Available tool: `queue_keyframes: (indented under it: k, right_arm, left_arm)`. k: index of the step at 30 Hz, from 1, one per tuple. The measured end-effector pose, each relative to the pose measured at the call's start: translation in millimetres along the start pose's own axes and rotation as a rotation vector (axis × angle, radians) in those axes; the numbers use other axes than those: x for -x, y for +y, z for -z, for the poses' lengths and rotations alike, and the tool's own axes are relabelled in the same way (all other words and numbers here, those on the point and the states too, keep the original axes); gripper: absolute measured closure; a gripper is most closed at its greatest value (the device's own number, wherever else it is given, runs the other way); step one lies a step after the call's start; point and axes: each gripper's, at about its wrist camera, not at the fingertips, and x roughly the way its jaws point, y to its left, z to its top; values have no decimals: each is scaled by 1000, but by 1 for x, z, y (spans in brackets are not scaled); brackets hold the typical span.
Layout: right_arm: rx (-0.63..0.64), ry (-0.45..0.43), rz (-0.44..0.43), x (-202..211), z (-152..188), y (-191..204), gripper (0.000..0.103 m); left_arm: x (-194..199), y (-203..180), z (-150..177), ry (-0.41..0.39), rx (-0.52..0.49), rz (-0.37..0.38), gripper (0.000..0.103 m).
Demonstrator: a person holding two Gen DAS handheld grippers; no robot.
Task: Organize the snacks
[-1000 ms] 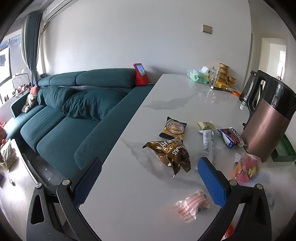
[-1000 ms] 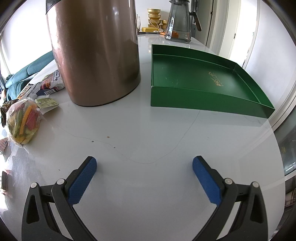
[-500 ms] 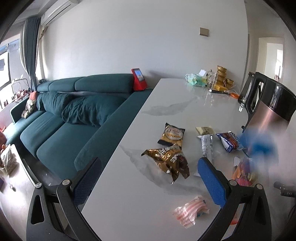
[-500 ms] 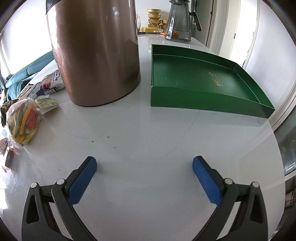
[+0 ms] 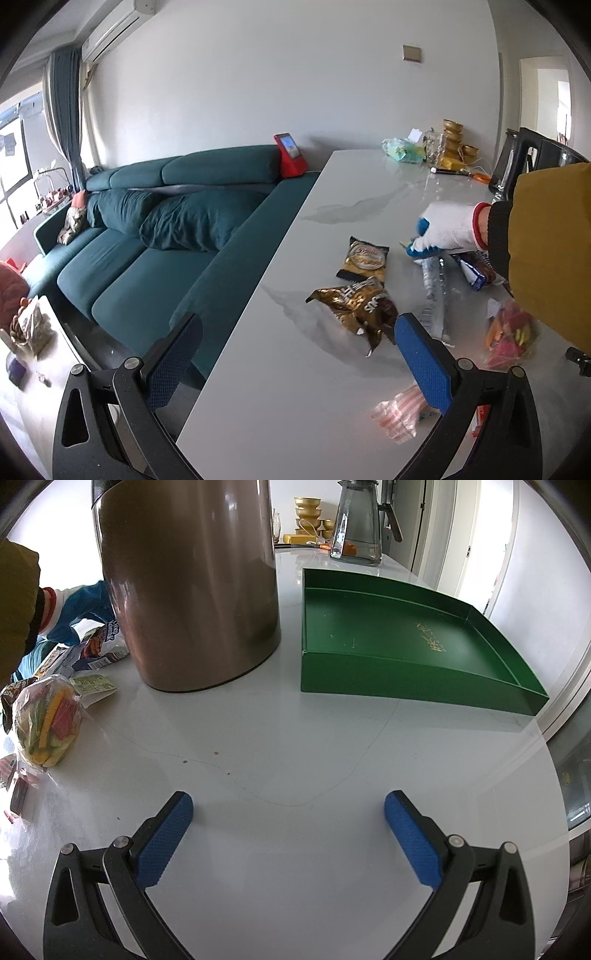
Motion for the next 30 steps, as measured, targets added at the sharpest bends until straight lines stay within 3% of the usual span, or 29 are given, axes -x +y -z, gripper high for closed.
queue_keyframes:
  k: [8, 14, 24, 28, 30]
  right_arm:
    - [0, 0, 0, 0, 0, 0, 0]
    - [0, 0, 0, 0, 0, 0, 0]
    - [0, 0, 0, 0, 0, 0, 0]
    - [0, 0, 0, 0, 0, 0, 0]
    - [0, 0, 0, 0, 0, 0, 0]
  left_arm:
    - [4, -6, -4, -7, -9, 63, 1]
    - [16, -21, -19, 12, -19, 205, 1]
    - [80, -34, -68, -224, -146, 308, 1]
    - [110, -29, -82, -356, -145, 204, 1]
    - [121, -25, -90, -400, -143, 188, 1]
